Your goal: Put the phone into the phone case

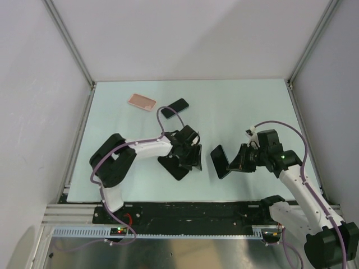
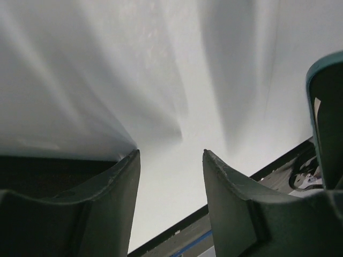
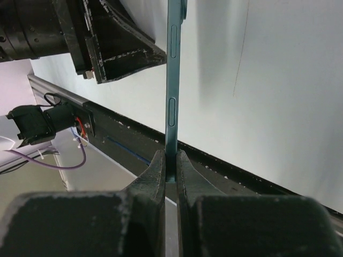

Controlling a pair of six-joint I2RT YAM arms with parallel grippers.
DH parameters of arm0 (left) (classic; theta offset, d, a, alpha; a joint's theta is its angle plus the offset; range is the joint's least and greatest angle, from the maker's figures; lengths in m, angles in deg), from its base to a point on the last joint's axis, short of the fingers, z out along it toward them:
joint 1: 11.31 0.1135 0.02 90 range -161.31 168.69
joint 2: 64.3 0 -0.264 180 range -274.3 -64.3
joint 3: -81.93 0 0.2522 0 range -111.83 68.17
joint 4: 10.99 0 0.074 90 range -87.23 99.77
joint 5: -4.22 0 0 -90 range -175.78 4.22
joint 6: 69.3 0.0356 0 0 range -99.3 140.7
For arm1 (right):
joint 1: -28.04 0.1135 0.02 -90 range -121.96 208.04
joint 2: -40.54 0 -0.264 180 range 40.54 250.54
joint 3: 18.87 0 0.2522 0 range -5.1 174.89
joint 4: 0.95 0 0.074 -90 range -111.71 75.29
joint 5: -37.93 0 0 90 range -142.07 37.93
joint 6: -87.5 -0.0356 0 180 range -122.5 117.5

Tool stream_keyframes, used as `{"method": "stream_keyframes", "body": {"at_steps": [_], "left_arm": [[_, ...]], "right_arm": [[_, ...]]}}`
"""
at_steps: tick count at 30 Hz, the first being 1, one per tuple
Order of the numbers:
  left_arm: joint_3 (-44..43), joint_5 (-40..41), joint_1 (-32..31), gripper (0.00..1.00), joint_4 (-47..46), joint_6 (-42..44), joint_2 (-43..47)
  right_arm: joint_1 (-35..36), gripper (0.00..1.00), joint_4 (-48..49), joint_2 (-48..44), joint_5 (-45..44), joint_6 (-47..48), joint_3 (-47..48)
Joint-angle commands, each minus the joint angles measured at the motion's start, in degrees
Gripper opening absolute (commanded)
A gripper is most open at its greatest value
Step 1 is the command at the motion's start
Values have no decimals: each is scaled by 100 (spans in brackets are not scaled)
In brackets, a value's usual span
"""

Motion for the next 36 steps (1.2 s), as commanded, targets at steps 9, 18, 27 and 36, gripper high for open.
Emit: {"method": "stream_keyframes", "body": {"at_steps": [9, 18, 27, 36], "left_arm": [[-305, 10, 285, 63, -45, 189, 1217], [238, 1401, 2090, 62, 469, 72, 1993], [458, 1789, 2542, 61, 494, 102, 1583], [526, 1903, 2637, 60, 493, 100, 1390]], "right_arm": [[113, 0, 380, -55, 223, -55, -5], [1231, 0, 1982, 710, 695, -1170, -3], [1784, 0, 4068, 2089, 1395, -2564, -4], [1892, 0, 5440, 3017, 1815, -3640, -169]]}}
